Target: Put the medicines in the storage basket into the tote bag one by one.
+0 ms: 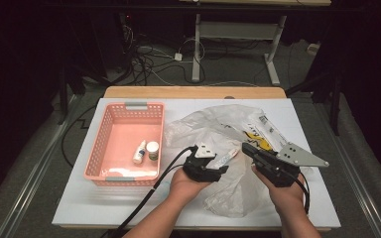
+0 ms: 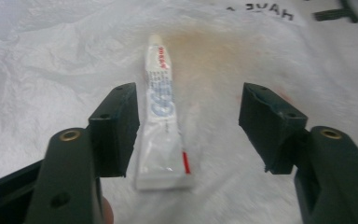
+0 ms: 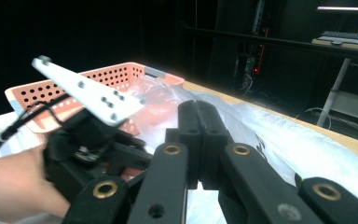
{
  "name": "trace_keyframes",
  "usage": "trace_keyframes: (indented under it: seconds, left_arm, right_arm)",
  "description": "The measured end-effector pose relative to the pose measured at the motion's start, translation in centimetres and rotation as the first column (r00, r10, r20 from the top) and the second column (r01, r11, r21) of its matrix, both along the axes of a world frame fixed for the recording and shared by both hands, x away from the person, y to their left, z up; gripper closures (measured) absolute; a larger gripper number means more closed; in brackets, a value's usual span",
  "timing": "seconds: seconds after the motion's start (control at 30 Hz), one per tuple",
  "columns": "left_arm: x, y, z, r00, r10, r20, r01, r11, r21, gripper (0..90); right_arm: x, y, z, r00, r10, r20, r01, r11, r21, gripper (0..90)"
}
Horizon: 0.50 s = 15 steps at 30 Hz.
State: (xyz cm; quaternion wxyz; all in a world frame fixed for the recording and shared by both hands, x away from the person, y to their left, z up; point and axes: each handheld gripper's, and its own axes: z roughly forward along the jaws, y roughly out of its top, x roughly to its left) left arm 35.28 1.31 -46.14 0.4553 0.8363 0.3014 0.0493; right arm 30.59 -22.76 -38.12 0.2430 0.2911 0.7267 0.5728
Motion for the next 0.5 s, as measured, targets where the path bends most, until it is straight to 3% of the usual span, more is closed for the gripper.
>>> trace_keyframes:
  seconds: [0.27,0.5]
  left_arm:
    - [-2.1,1.8,1.6,0.9996,-0.025,0.010,0.026,0.9994,-0.023,19.7]
    - [-3.7,3.4,3.2,0.9994,0.010,0.032,-0.009,0.9994,-0.032,2.3]
  right_arm:
    - [-0.1,0.1,0.1,1.0000,-0.002,-0.001,0.002,1.000,-0.001,90.0]
    - [-0.1,0.1,0.1,1.0000,-0.003,0.000,0.003,1.000,-0.001,90.0]
